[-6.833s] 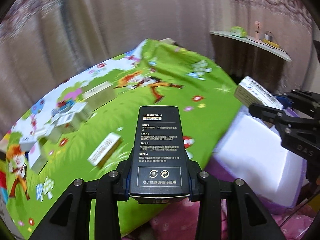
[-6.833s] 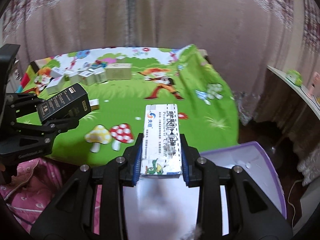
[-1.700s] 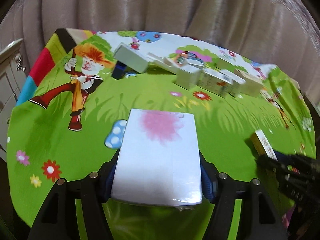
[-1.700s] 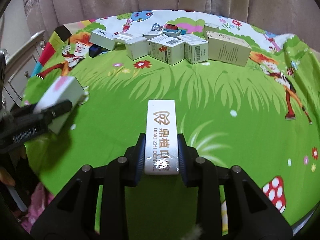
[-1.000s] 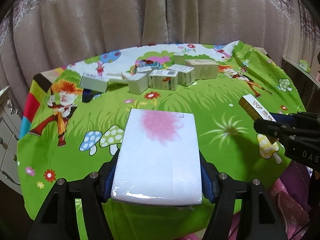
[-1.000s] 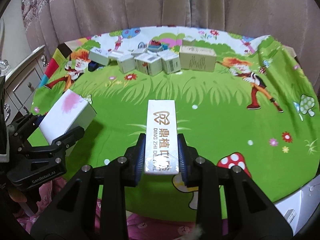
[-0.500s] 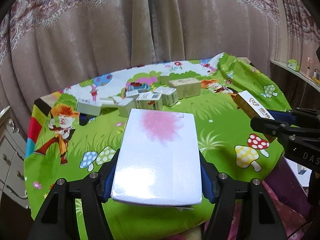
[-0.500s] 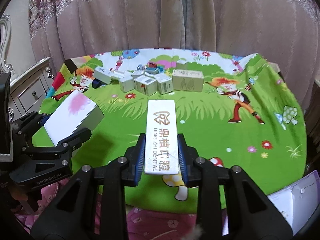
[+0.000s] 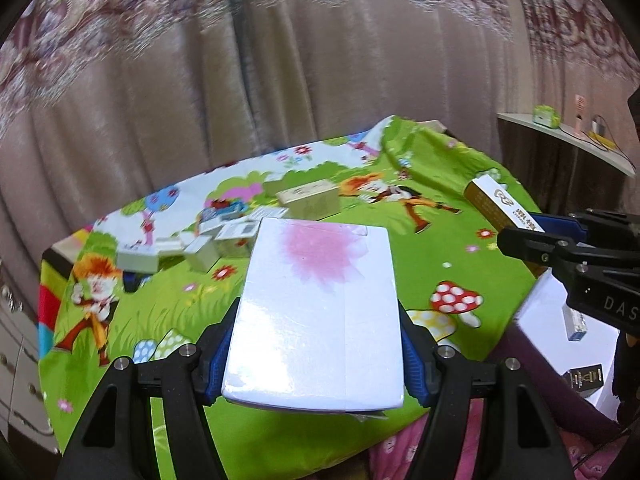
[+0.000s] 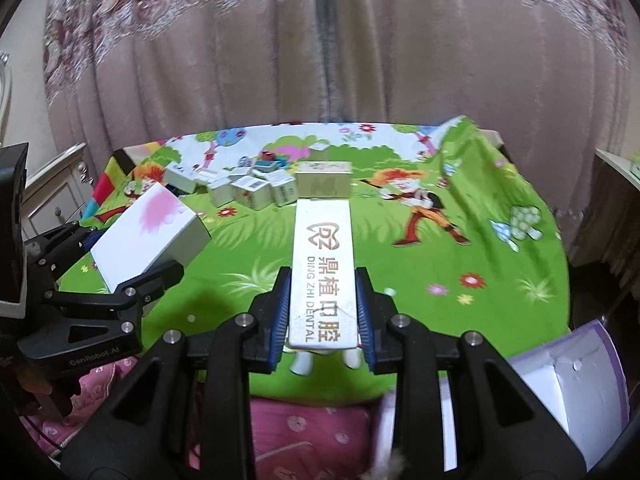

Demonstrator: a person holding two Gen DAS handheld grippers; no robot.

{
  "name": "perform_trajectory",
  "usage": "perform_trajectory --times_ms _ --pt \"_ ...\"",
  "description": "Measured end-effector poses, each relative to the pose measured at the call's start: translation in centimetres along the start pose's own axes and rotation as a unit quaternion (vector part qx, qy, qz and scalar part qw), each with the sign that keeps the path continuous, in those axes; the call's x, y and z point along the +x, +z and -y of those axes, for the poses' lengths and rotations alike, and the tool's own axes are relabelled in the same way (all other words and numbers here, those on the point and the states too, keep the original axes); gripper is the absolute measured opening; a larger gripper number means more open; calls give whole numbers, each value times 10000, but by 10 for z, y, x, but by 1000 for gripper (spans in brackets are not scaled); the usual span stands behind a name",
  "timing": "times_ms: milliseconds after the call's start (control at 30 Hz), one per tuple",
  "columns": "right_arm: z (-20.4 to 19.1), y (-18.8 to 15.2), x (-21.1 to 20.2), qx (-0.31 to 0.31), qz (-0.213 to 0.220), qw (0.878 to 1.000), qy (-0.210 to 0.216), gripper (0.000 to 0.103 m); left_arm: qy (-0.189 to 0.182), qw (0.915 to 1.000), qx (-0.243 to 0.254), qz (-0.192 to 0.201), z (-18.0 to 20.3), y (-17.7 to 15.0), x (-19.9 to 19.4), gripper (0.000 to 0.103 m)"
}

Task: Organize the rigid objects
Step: 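Carry both boxes to the bin and open both grippers to drop them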

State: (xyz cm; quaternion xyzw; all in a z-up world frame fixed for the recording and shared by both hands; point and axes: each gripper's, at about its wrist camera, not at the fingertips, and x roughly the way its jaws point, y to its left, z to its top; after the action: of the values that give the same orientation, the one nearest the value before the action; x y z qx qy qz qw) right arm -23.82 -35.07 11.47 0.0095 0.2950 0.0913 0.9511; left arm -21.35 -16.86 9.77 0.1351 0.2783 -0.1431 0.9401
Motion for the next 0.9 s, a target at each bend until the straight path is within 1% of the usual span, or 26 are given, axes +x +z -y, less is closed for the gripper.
perform_trajectory --times_ms 267,400,500,667,800,833,900 --pt "52 -17 -26 549 73 9976 -422 35 -307 9977 500 335 47 26 -8 68" --pt "78 -26 -41 800 129 9945 -663 35 -514 9940 832 488 76 35 -12 68" --pt "97 -32 -50 973 137 9915 -849 35 -722 9896 1128 529 102 40 -14 68" --pt "127 -47 -68 1101 -3 9858 -1268 35 -1327 9780 1570 354 146 42 -12 68" --pt "151 -60 -81 1169 -216 9788 -1669 35 -1859 9640 1892 150 180 37 -12 68" --pt "156 -63 -85 1195 -272 9766 -1769 35 -2064 9584 1971 69 190 36 -12 68" --pt "168 -70 -93 1234 -386 9721 -1956 35 -2282 9517 2056 -42 201 34 -13 68"
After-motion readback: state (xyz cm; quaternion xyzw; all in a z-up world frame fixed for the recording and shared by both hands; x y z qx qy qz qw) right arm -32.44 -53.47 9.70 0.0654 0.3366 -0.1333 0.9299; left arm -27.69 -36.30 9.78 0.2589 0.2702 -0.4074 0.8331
